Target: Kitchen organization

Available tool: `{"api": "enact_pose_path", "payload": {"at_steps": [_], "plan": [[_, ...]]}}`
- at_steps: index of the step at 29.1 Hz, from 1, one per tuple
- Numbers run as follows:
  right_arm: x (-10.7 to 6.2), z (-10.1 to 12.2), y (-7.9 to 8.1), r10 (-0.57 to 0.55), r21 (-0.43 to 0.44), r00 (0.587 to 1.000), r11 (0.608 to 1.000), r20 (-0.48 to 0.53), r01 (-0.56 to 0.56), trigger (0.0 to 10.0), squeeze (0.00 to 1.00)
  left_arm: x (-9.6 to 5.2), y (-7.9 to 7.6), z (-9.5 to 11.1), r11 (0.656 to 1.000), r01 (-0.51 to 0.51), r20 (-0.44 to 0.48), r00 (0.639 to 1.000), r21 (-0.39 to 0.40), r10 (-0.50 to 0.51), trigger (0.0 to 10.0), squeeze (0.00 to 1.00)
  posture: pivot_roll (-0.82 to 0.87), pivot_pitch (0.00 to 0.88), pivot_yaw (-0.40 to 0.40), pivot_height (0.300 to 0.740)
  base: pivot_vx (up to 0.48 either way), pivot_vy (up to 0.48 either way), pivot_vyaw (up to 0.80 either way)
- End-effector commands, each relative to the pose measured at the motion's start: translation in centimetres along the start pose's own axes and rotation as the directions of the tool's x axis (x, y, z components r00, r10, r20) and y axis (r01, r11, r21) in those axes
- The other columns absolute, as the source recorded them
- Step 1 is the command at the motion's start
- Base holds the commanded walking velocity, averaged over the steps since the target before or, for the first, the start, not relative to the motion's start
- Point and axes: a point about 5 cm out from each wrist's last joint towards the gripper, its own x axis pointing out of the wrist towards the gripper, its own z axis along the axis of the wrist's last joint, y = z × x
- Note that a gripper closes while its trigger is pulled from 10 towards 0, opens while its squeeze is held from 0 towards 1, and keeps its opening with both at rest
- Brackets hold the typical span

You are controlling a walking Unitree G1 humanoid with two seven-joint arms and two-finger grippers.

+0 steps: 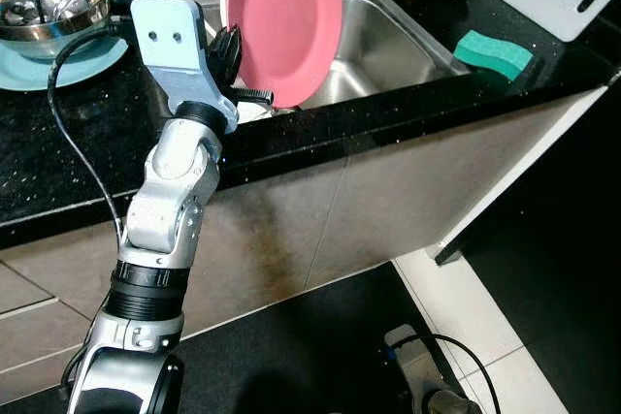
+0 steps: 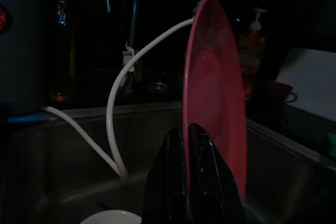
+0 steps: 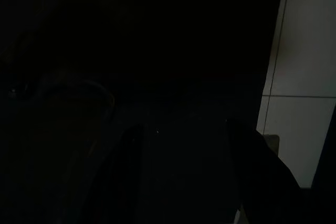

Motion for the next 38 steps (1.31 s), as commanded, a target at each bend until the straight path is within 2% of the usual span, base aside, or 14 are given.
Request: {"api": "enact_pose_path", "payload": {"at_steps": [1,18,22,25,31,33,34,36,37,38], "plan": [[-0.2,-1.0,0.2,0.005,0.005,1.000,1.000,-0.031,-0.005,10.0,0.00,-0.2,-0.1,0.3,1.000,0.014,0.011,1.000,0.015,-0.014,10.0,0.00,0.02,0.137,-0.048,0.740,0.345,0.000,0.00],[-0.2,-1.1,0.3,0.006,0.015,1.000,1.000,-0.028,-0.005,10.0,0.00,-0.1,-0.3,0.4,1.000,0.023,0.009,1.000,0.019,-0.023,10.0,0.00,0.02,0.143,-0.041,0.740,0.348,0.000,0.00],[-0.2,-1.0,0.4,0.006,0.015,1.000,1.000,-0.027,-0.006,10.0,0.00,-0.1,-0.1,0.1,1.000,0.008,-0.009,1.000,-0.016,-0.009,10.0,0.00,0.02,0.143,-0.041,0.740,0.083,0.000,0.00],[-0.2,-1.0,0.4,0.006,0.014,1.000,1.000,-0.027,-0.005,10.0,0.00,-0.1,-0.6,-0.4,0.997,0.069,-0.049,0.996,0.019,-0.068,10.0,0.00,0.02,0.143,-0.042,0.740,0.000,0.000,0.00],[-0.2,-1.0,0.4,0.005,0.012,1.000,1.000,-0.027,-0.004,10.0,0.00,0.0,-0.3,-1.2,0.986,0.130,-0.151,0.982,0.101,-0.114,10.0,0.00,0.02,0.145,-0.043,0.740,0.000,0.000,0.00],[-0.2,-1.0,0.4,0.004,0.011,1.000,1.000,-0.029,-0.003,10.0,0.00,-0.2,-0.1,-1.8,0.968,0.198,-0.232,0.960,0.151,-0.160,10.0,0.00,0.02,0.145,-0.043,0.740,0.000,0.000,0.00],[-0.2,-1.0,0.4,0.002,0.010,1.000,1.000,-0.030,-0.002,10.0,0.00,-0.5,0.3,-2.5,0.940,0.262,-0.325,0.928,0.219,-0.183,10.0,0.00,0.02,0.146,-0.044,0.740,0.000,0.000,0.00],[-0.2,-1.0,0.4,0.002,0.010,1.000,1.000,-0.030,-0.002,10.0,0.00,-0.6,0.4,-2.7,0.928,0.284,-0.346,0.919,0.242,-0.190,10.0,0.00,0.02,0.146,-0.044,0.740,0.000,0.000,0.00],[-0.2,-1.0,0.4,0.001,0.009,1.000,1.000,-0.031,-0.001,10.0,0.00,-1.1,0.8,-3.3,0.890,0.343,-0.406,0.890,0.299,-0.207,10.0,0.00,0.02,0.148,-0.045,0.740,0.000,0.000,0.00],[-0.2,-1.0,0.4,0.001,0.009,1.000,1.000,-0.031,-0.001,10.0,0.00,-1.1,0.8,-3.3,0.890,0.343,-0.406,0.890,0.299,-0.207,10.0,0.00,0.02,0.148,-0.045,0.740,0.000,0.000,0.00]]}}
